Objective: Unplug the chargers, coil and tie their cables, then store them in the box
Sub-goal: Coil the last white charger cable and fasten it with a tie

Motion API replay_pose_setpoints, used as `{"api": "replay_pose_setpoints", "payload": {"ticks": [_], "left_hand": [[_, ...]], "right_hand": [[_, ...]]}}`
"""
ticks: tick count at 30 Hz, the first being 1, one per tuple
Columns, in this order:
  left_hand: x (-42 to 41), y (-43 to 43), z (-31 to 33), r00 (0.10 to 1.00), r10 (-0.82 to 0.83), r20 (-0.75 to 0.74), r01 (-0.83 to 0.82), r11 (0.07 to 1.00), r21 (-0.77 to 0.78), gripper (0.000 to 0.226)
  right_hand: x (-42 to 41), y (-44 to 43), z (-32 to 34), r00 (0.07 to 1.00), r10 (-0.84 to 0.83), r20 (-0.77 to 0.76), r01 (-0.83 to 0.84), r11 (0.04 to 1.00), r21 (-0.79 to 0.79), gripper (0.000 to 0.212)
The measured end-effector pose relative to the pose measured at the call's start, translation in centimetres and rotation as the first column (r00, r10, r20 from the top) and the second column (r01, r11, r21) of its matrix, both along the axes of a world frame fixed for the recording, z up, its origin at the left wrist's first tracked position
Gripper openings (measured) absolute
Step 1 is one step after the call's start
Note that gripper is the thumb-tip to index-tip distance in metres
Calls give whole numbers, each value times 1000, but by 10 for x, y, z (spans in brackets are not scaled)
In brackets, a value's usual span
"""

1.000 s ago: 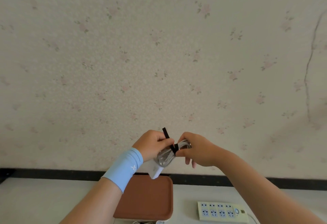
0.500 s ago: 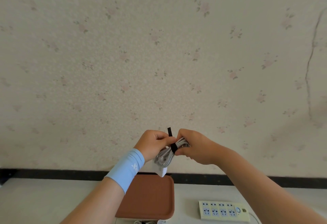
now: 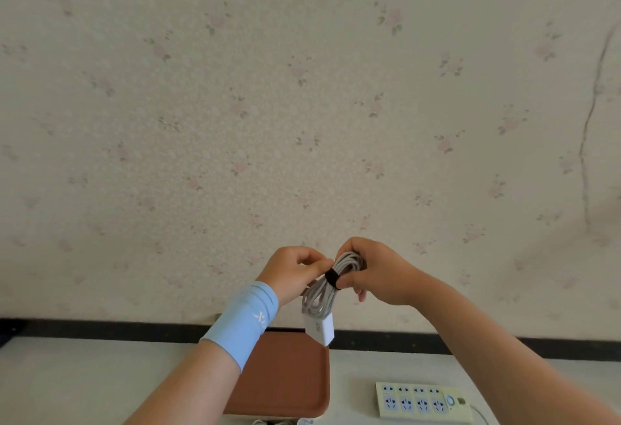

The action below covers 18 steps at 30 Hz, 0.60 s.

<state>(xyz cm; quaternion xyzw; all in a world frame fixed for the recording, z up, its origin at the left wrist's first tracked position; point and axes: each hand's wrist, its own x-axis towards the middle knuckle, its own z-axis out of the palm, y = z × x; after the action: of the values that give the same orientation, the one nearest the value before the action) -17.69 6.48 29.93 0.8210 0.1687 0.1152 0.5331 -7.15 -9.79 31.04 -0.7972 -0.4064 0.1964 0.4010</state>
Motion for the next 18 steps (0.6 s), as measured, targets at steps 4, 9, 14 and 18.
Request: {"api": "replay_pose_setpoints", "payload": {"ticks": [4,9,14,18], "left_hand": [[-2,5,0,996,-85,-34,89,987,137,29],[-4,9,3,963,-232,-140,255,951,176,18],[-3,16,7,974,-199,-113,205,977,53,18],[-1,19,6,987,-126,-96,122,991,-56,23]], "right_hand": [[5,0,1,997,-26,-75,28,999,29,22],[0,5,-5,987,-20,-162,24,999,28,18],[-4,13,-6,974,-69,-215,93,990,106,29],[-8,13,-2,968,-66,-243,113,977,183,45]]}}
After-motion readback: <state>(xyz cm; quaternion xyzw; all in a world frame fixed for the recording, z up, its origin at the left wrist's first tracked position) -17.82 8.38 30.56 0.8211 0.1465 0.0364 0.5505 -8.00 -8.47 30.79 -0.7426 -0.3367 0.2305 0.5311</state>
